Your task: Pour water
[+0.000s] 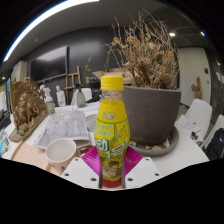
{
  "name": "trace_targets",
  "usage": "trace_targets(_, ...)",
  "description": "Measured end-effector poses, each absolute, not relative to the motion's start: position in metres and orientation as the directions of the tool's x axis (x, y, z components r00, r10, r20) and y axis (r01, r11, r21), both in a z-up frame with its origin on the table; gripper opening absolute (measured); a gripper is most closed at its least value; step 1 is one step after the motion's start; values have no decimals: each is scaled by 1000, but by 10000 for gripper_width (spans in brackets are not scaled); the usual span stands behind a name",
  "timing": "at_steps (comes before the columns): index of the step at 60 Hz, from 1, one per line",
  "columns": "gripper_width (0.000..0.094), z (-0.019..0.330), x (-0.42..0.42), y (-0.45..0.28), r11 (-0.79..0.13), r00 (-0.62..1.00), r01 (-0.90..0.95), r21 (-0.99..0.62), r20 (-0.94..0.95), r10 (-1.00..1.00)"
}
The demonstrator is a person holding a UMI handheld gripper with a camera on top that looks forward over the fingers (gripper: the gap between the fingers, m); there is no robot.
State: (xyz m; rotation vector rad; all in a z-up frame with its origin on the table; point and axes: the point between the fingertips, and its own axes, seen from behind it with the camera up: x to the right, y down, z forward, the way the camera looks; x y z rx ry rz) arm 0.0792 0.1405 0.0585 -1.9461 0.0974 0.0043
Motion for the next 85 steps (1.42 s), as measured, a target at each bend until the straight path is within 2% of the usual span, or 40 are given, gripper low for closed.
trace_targets(3, 251, 59, 78, 141, -357, 997, -64, -932, -46, -59)
trace_targets(15, 497, 59, 76, 140, -360, 999, -37, -932, -25, -39)
trace_targets(16, 529, 58, 76, 139, -365, 999, -40, -930, -27, -41)
trace_targets(20, 773, 63, 80, 133, -376, 998, -55, -925, -35, -60)
trace_targets(23, 861, 69, 84, 126, -385, 996, -63, -921, -36, -77)
trace_targets(36, 858, 114, 80, 44, -464, 989, -42, -885, 28, -144)
trace_targets(48, 863, 171, 22, -75, -540, 989, -18, -842, 66, -135)
trace_targets(60, 858, 218, -48, -180, -557, 989, 10, -831, 91, -118)
trace_targets(73, 861, 240, -90, -247, -557, 987, 19, -830, 105, -124)
trace_targets(85, 860, 253, -94, -264, -539, 977, 61, -840, 160, -139)
